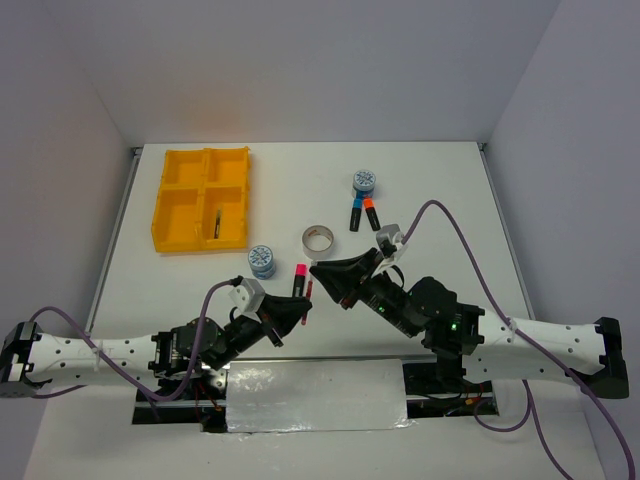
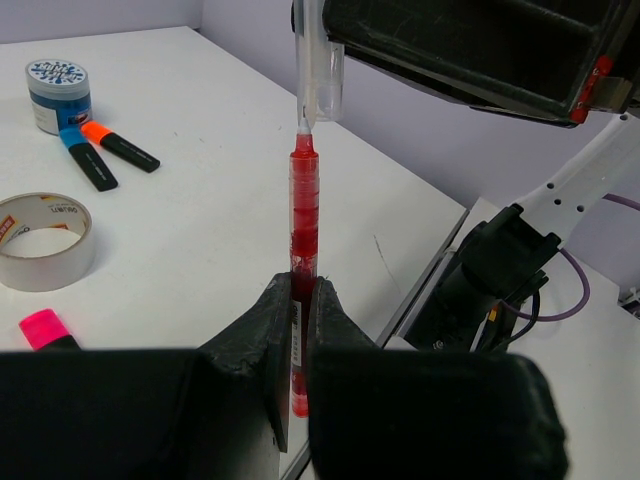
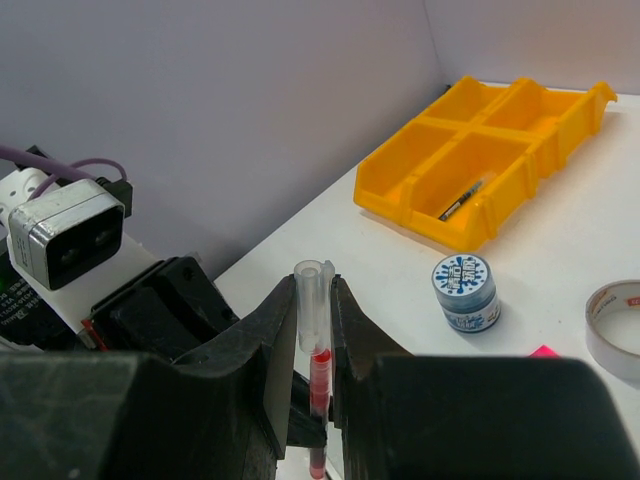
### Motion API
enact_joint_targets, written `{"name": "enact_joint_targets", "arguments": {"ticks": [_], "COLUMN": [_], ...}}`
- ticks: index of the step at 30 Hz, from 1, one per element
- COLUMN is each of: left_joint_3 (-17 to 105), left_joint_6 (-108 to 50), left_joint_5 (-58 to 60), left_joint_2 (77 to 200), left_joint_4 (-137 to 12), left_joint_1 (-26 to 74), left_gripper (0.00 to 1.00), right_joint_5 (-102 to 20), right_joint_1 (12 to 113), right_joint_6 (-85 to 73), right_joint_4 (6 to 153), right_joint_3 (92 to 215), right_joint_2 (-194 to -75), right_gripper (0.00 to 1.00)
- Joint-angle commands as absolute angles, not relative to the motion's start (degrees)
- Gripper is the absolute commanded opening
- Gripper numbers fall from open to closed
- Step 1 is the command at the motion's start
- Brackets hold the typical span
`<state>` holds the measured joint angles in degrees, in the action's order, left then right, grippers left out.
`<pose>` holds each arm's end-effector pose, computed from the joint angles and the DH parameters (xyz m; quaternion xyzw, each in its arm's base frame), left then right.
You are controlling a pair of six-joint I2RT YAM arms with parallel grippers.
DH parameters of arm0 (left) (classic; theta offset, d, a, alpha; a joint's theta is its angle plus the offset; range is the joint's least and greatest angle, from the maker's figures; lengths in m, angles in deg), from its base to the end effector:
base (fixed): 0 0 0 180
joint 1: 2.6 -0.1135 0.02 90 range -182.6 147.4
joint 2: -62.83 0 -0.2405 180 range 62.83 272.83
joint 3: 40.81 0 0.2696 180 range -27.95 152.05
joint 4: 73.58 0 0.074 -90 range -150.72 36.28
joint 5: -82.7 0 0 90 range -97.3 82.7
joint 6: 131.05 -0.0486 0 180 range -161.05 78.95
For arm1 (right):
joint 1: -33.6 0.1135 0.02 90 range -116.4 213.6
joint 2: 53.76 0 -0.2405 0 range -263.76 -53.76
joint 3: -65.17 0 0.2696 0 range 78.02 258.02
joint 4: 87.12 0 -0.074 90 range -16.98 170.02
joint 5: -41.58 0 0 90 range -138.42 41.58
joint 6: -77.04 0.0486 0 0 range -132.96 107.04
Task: Sort the stationery into containers
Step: Close the pen cap on the pen.
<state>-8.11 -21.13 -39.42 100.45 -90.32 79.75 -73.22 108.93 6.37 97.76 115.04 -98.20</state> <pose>0.0537 -0.2055 0.2608 0.1304 0.6295 -0.4713 0.6038 0.0787 0.2201 0.3285 -0.1482 0.6299 0.4581 0.6094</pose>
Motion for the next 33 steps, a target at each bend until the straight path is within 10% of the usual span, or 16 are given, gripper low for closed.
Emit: {"name": "enact_joint_targets", "arguments": {"ticks": [1,33], "left_joint_3": [-6.9,-8.1], "left_joint_6": [-20.3,-19.4], "left_joint_5": [-38.7,-38.2], "left_joint_2": [99.8,100.3], "left_joint_4": [-95.3,-95.3], "left_joint_1": [79.6,79.2], "left_gripper": [0.00,0.00], "right_joint_5": [-73.6,-74.0], "right_joint_1": [108.7,108.9], "right_joint_6": [4.2,0.2], "right_joint_4": [99.1,102.0], "right_joint_3": [114.4,117.0], "right_joint_2": [-98.1,-99.1], "right_gripper": [0.06,0.04]}}
